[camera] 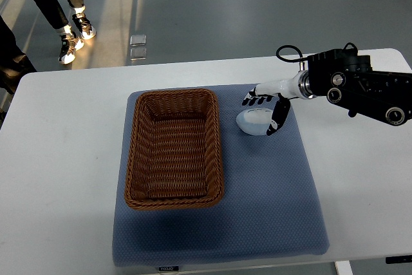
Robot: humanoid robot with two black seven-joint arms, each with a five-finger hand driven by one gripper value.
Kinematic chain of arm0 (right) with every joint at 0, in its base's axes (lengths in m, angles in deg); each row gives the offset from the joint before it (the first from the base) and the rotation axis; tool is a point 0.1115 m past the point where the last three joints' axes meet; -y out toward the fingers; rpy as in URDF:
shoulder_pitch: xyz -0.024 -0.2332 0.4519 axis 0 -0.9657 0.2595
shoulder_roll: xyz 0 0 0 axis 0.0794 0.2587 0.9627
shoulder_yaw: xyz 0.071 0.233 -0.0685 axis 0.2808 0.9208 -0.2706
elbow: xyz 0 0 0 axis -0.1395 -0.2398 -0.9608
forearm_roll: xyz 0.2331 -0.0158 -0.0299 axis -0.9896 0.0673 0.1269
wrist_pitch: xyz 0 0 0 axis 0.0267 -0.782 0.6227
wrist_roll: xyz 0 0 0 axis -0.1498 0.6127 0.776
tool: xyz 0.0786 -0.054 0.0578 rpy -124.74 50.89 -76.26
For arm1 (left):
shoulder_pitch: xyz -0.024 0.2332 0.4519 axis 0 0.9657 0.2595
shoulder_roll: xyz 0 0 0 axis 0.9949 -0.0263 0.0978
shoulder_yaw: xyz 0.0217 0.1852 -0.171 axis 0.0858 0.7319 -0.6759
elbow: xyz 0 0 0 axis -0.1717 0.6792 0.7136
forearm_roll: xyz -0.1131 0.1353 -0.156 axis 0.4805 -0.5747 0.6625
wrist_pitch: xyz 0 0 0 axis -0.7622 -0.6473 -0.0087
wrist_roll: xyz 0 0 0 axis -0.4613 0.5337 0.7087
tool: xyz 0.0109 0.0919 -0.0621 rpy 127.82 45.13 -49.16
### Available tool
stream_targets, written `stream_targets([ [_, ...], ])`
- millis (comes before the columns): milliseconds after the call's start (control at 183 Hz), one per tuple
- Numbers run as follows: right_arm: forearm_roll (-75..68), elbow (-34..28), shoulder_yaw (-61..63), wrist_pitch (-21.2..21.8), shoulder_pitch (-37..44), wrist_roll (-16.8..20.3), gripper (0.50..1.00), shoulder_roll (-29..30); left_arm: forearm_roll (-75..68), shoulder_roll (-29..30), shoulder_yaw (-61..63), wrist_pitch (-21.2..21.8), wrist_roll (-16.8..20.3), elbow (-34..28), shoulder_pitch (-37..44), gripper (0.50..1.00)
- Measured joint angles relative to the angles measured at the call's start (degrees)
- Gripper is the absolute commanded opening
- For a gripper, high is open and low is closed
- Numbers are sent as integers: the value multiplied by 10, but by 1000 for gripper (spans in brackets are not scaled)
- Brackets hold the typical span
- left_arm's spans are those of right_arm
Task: Place blue toy in brown basket
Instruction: 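Lower the right hand onto the pale blue plush toy and close fingers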
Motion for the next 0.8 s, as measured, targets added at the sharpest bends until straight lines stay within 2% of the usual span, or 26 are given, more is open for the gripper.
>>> stream_targets([
  [142, 4, 0, 0, -3, -4, 0, 889, 7, 0, 0, 0, 0, 0, 0, 0, 1000],
  [317, 24, 1, 0, -13, -13, 0, 825, 16, 0, 0, 0, 0, 0, 0, 0, 1000],
  [361, 27, 1, 0, -14, -15, 0, 787, 17, 0, 0, 0, 0, 0, 0, 0, 1000],
  [443, 29, 5, 1, -15, -15, 0, 752, 18, 0, 0, 0, 0, 0, 0, 0, 1000],
  [486, 30, 8, 1, -15, -16, -1, 709, 18, 0, 0, 0, 0, 0, 0, 0, 1000],
  [519, 32, 9, 1, -15, -16, -1, 658, 18, 0, 0, 0, 0, 0, 0, 0, 1000],
  [557, 35, 9, 1, -15, -16, -1, 631, 18, 0, 0, 0, 0, 0, 0, 0, 1000],
  [672, 46, 10, 1, -12, -16, -1, 507, 19, 0, 0, 0, 0, 0, 0, 0, 1000],
  [798, 49, 9, 1, -7, -16, -3, 500, 20, 0, 0, 0, 0, 0, 0, 0, 1000],
])
